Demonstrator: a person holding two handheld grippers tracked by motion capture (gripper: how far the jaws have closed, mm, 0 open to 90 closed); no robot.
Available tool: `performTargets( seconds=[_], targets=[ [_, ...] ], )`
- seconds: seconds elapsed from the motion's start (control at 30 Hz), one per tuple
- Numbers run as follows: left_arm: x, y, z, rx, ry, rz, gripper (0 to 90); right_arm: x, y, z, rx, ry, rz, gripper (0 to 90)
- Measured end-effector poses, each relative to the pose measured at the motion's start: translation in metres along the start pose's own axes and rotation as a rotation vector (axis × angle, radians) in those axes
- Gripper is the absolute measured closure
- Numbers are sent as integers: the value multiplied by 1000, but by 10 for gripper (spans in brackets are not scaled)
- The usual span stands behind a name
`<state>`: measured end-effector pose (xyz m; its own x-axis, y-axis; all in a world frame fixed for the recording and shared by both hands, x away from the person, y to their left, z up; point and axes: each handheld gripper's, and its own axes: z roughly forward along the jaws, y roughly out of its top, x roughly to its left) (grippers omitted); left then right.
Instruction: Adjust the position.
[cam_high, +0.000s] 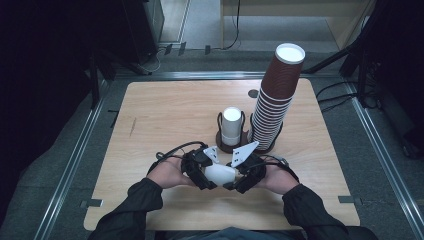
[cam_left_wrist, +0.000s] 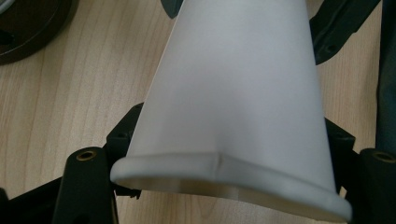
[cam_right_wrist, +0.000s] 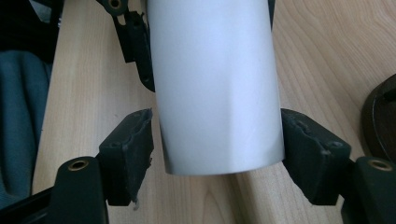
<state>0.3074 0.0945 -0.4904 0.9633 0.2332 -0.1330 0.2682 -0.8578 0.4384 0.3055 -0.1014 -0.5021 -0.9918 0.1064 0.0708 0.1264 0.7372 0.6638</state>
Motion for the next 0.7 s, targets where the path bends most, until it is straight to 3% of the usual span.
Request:
performTargets(
  seconds=[0.3,0.4,0.57,0.7],
  targets=[
    [-2,0,-2,-19,0,28,303,2,1,3,17,-8,-30,346],
    [-2,0,-3,-25,-3,27,247,4,2,1,8,0,-46,353],
    [-1,-2,-11,-78,-1,16,127,3,2,-2,-13,4,-37,353],
    [2,-8,-20,-138,-4,-3,129,0,1,-10,-43,-1,-24,352]
  ],
)
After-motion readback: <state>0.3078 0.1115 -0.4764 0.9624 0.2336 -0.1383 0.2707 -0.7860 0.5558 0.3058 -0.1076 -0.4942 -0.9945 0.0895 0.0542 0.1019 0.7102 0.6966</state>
